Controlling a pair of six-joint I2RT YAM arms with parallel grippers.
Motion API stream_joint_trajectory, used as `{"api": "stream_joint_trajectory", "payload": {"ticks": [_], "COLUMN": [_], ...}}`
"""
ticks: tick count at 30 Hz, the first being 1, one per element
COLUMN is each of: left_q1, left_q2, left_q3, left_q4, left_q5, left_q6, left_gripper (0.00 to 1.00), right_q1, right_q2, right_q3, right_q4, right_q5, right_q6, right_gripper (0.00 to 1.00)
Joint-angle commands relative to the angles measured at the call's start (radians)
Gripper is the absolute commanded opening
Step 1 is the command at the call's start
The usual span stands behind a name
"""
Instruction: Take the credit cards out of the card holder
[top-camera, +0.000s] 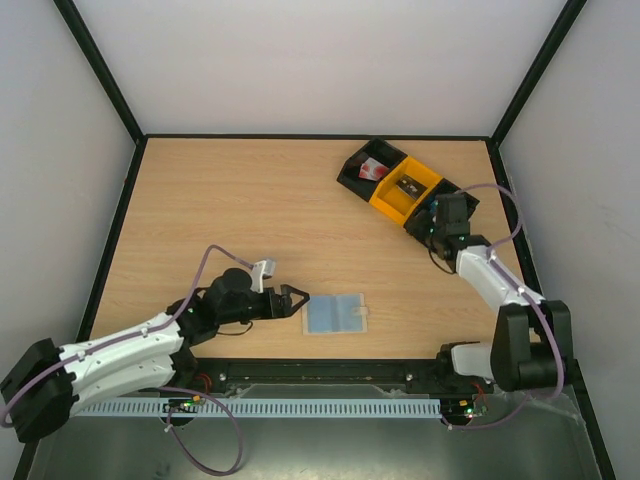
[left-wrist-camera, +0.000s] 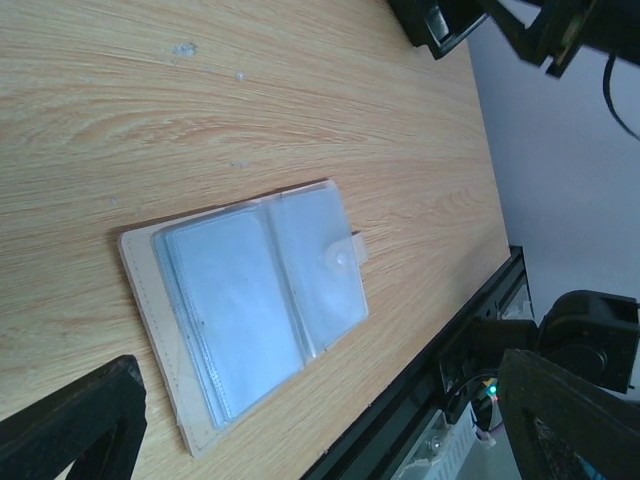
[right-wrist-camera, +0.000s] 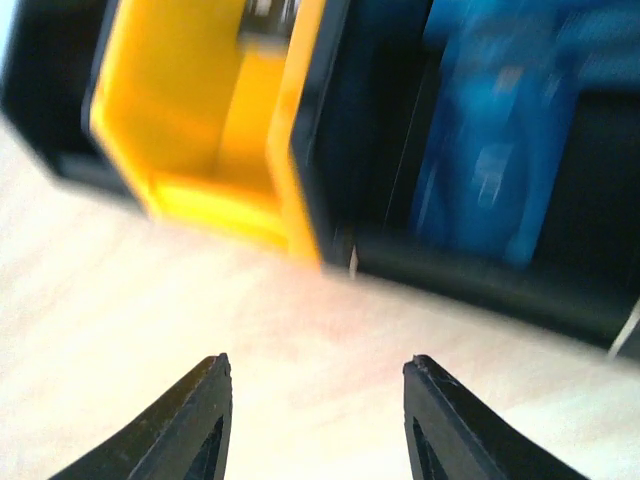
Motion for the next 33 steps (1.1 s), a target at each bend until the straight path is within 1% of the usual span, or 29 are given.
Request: {"api": "stream_joint_trajectory", "payload": {"ticks": [1, 3, 6, 9, 16, 21, 23, 27, 30, 33], "left_q1": [0.002, -0.001, -0.006, -0.010, -0.039, -0.051, -0.059, -0.066, -0.074, -0.080], "left_q2": [0.069, 0.101, 0.155, 0.240, 0.416, 0.505, 0.539, 0.583, 0.596, 0.588], "left_q3": [-0.021, -0.031, -0.058, -0.062, -0.042, -0.030, -0.024, -0.020, -0.014, 0.000], "left_q4": [0.140, 0.200, 0.303, 0.368, 0.448, 0.476, 0.481, 0.492, 0.500, 0.475], "left_q5": [0.025, 0.029, 0.024, 0.005, -0.027, -0.034, -0.036, -0.041, -0.040, -0.046], "left_q6": [-0.038, -0.052, -0.084, -0.100, -0.122, -0.134, -0.137, -0.147, -0.149, -0.149], "left_gripper": [0.94, 0.88, 0.80, 0.77, 0.70, 0.64, 0.60, 0.56, 0.51, 0.48], "right_q1": [0.088, 0.123, 0.191, 0.267, 0.399, 0.486, 0.497, 0.502, 0.506, 0.513], "right_q2": [-0.128, -0.180, -0.256, -0.298, -0.349, -0.378, -0.369, -0.328, -0.310, -0.300], "right_q3": [-0.122, -0.188, -0.293, -0.370, -0.540, -0.599, -0.609, -0.606, -0.623, -0.640], "right_q4": [-0.026, -0.016, 0.024, 0.047, 0.159, 0.236, 0.252, 0.269, 0.292, 0.306], "right_q5": [-0.161, -0.191, -0.229, -0.236, -0.257, -0.248, -0.238, -0.258, -0.261, -0.259], "right_q6": [-0.030, -0.008, 0.047, 0.085, 0.190, 0.262, 0.264, 0.244, 0.248, 0.253], "right_gripper": [0.44, 0.41, 0.39, 0.39, 0.37, 0.34, 0.35, 0.34, 0.31, 0.29]}}
